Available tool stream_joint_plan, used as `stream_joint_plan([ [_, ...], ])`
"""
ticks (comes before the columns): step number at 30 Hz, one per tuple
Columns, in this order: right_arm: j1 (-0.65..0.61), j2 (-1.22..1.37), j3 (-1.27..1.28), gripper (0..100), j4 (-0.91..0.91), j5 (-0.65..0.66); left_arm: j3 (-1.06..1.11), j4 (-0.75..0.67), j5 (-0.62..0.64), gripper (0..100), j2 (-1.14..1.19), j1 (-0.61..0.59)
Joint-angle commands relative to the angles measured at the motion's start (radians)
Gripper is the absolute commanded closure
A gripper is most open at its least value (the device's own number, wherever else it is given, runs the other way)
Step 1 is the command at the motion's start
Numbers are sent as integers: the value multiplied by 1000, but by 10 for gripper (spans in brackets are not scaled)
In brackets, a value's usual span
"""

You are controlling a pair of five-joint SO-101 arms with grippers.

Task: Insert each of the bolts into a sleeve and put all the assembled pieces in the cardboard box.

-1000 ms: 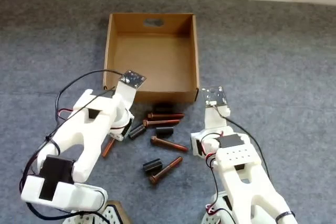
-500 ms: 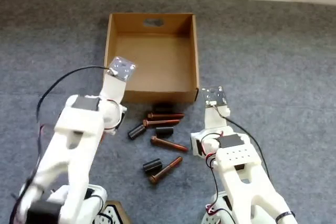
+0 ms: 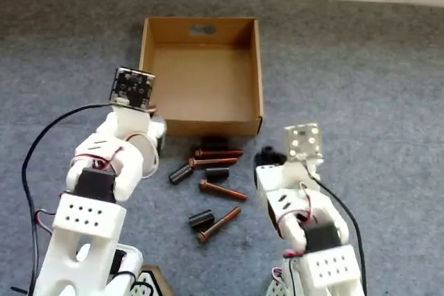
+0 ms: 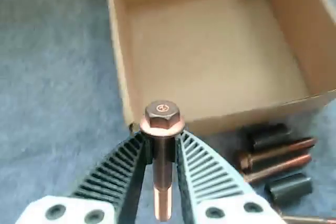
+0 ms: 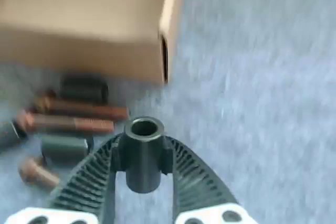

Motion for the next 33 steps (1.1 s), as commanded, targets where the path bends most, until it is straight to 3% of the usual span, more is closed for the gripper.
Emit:
stream_joint_plan([
  [1,8,-220,27,991,-48,-3,-81,-64,11,993,-33,117],
  [8,12,-341,372,991,-176,-3,-87,-221,123,992,-33,206],
  [16,7,-361,346,991,-202,-6,-96,-446,123,992,19,326],
  [23,5,-357,348,991,-432,-5,-94,-628,120,992,28,470],
  [33,5,-357,348,991,-407,-6,-91,-795,117,992,36,535],
])
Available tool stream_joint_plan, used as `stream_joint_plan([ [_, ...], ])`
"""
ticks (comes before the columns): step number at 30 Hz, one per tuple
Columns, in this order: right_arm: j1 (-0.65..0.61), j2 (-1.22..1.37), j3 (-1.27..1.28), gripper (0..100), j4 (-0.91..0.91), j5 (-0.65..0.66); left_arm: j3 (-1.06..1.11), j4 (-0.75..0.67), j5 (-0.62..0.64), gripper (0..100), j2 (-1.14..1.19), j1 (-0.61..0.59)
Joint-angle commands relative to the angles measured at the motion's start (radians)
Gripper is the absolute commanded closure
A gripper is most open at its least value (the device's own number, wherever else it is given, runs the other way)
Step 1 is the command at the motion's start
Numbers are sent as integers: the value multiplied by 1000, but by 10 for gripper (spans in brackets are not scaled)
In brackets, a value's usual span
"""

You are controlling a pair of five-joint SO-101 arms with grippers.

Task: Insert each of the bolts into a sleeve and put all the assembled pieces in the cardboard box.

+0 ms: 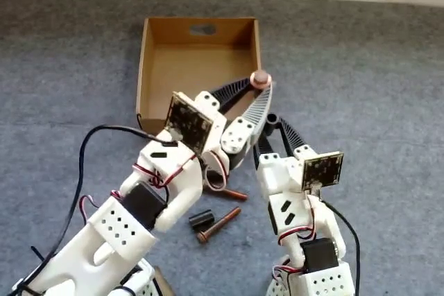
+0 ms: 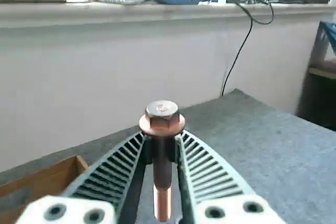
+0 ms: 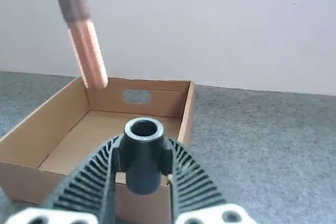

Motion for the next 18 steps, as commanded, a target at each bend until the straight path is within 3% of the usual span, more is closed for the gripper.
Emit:
stream_joint_plan([
  [1,5,-13,120,991,-10,-6,-59,-71,3,992,1,10],
  [18,10,-13,120,991,2,-6,-143,-68,9,992,225,70],
])
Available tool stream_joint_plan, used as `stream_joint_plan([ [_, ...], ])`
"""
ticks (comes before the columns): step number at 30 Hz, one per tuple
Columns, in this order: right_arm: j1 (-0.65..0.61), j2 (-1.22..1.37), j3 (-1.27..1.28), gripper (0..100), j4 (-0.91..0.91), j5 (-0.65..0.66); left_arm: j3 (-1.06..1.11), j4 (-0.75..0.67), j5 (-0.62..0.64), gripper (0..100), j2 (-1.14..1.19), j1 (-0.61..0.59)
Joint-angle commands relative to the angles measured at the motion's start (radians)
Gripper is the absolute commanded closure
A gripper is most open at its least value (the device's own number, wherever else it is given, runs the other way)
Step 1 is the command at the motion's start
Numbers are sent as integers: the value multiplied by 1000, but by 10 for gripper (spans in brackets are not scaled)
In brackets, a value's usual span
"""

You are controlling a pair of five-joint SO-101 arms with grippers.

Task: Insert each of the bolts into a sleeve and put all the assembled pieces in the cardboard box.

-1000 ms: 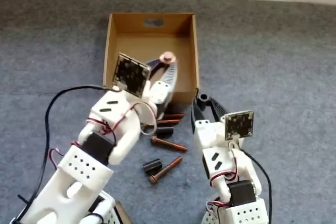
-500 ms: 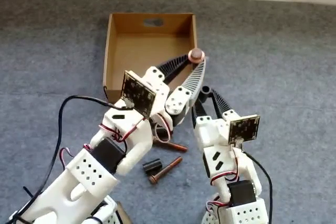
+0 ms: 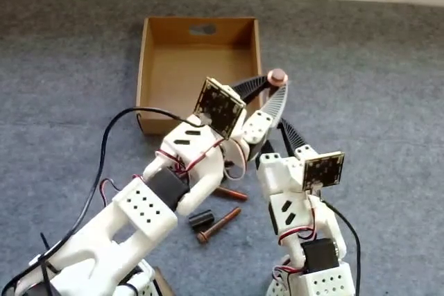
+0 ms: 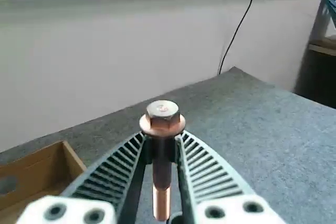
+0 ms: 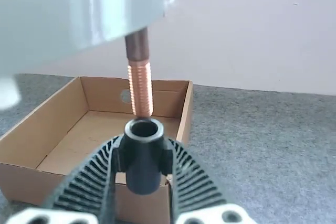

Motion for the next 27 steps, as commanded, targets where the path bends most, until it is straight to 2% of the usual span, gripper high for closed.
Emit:
stream_joint_plan([
  [1,7,-13,120,991,4,-6,-64,-18,12,992,-7,31],
  [10,7,-13,122,991,4,-6,-64,-15,12,992,-39,35],
  [17,7,-13,122,991,4,-6,-61,57,12,992,-105,42],
  [27,7,-13,122,991,5,-6,-111,58,12,992,41,45],
])
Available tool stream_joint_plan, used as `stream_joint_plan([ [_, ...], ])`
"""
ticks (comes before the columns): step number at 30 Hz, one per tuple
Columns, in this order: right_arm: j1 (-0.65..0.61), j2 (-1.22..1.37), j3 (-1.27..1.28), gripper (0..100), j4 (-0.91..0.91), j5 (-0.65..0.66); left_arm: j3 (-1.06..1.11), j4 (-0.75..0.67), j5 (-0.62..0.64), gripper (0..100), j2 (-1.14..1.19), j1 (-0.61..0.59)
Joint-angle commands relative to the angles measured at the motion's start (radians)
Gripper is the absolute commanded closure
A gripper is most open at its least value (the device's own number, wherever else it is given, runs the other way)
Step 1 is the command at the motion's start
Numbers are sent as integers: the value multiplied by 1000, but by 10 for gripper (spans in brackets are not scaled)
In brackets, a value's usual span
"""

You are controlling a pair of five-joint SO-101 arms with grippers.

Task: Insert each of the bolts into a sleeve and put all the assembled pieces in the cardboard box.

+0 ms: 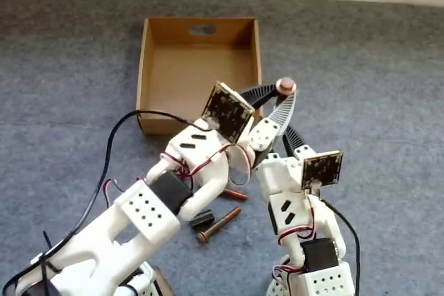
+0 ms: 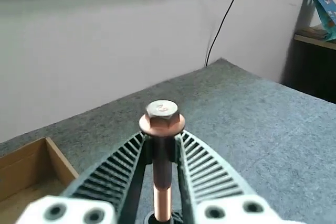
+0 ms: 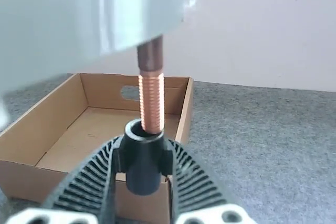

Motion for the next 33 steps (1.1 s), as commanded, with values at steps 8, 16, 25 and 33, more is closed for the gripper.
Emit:
stream_joint_plan([
  [8,7,-15,122,991,1,-6,-127,103,11,992,39,8],
  [16,7,-15,122,991,1,-6,-275,358,9,992,39,8],
  [25,7,-15,122,991,1,-6,-272,356,9,992,48,-44],
  [33,7,-15,122,991,1,-6,-271,356,9,992,48,-36],
])
